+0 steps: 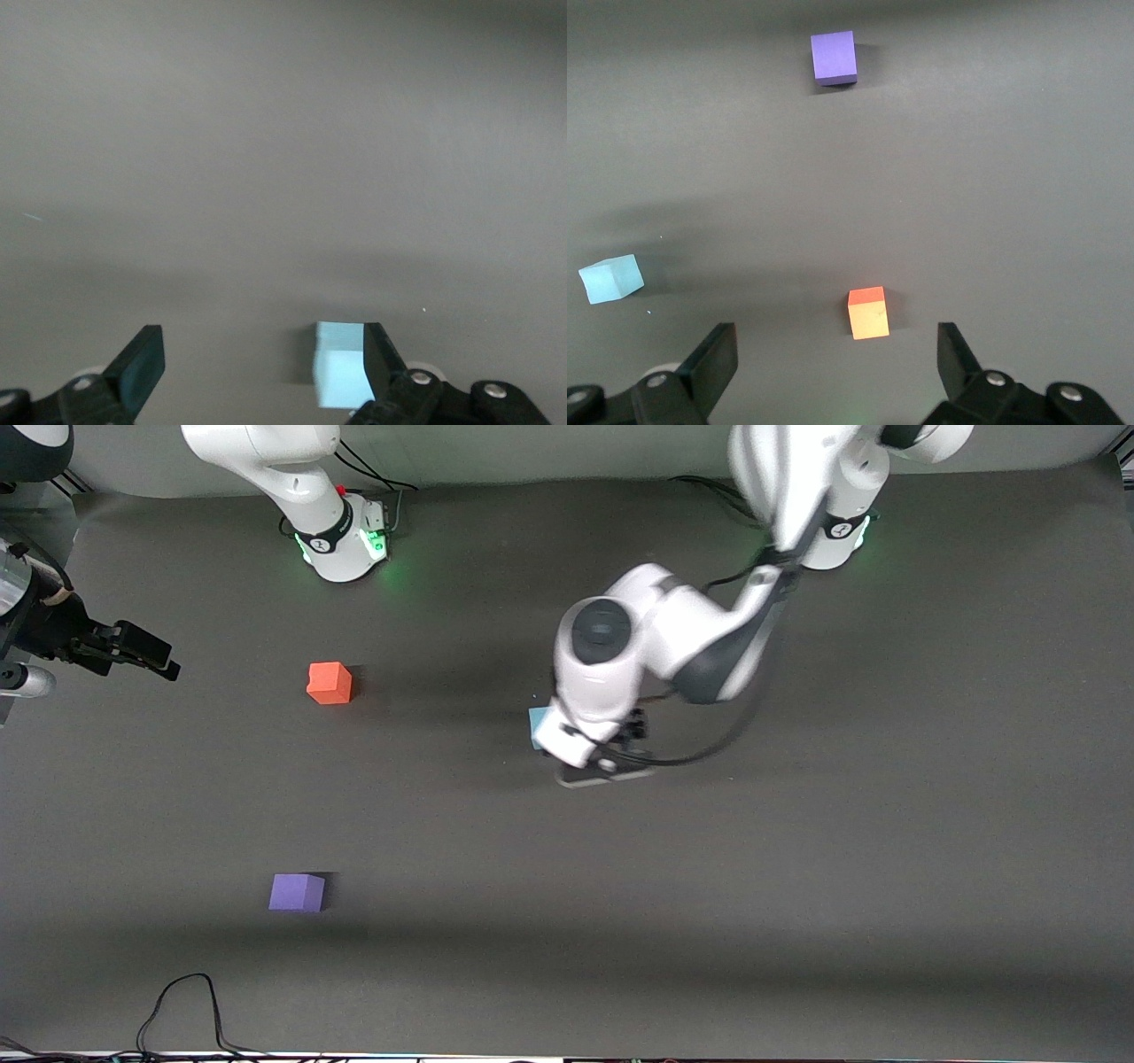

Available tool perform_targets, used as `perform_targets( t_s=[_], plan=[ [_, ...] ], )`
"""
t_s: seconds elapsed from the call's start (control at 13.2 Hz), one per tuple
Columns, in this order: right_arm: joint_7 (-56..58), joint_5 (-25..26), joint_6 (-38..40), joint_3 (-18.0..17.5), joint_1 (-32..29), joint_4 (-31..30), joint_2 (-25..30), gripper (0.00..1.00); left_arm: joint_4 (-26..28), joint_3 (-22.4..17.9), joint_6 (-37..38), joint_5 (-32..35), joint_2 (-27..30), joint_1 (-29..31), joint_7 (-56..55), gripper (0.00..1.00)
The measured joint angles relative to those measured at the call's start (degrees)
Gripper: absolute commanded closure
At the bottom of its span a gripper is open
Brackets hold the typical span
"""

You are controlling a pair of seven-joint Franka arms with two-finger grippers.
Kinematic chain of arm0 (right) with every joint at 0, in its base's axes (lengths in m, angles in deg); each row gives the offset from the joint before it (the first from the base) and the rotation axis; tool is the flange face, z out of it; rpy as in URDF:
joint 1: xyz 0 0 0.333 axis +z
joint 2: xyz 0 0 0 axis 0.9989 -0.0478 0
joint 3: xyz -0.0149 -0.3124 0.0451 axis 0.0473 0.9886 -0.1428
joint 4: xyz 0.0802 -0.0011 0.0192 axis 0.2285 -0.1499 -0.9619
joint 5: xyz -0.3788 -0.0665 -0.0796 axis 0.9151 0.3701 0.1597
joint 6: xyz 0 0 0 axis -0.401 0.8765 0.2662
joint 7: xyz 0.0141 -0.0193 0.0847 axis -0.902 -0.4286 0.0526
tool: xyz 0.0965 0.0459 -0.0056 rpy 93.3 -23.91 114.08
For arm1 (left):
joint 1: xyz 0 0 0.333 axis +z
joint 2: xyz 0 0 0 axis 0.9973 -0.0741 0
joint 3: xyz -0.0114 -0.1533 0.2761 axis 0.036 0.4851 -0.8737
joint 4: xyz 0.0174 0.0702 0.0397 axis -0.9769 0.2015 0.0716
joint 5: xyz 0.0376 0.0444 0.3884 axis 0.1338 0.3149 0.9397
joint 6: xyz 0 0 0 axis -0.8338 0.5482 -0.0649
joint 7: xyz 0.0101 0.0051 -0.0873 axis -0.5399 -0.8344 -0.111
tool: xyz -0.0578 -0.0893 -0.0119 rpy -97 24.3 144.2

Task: Place blue block between orange and purple blocks
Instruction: 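Retract the left gripper while the right gripper reaches the blue block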

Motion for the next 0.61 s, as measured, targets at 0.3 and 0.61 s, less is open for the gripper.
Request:
perform_targets(
  t_s=[0.3,0.61],
  plan=[
    [0.9,0.0,0.1,-0.2,0.0,0.0,0.0,0.00,3.0,-0.1,9.4,-2.7,7.4,16.0,19.6,0.00],
    [1.4,0.0,0.1,-0.5,2.7,-0.2,0.0,0.00,6.9,-0.3,14.5,-2.5,12.9,29.1,38.1,0.00]
  ],
)
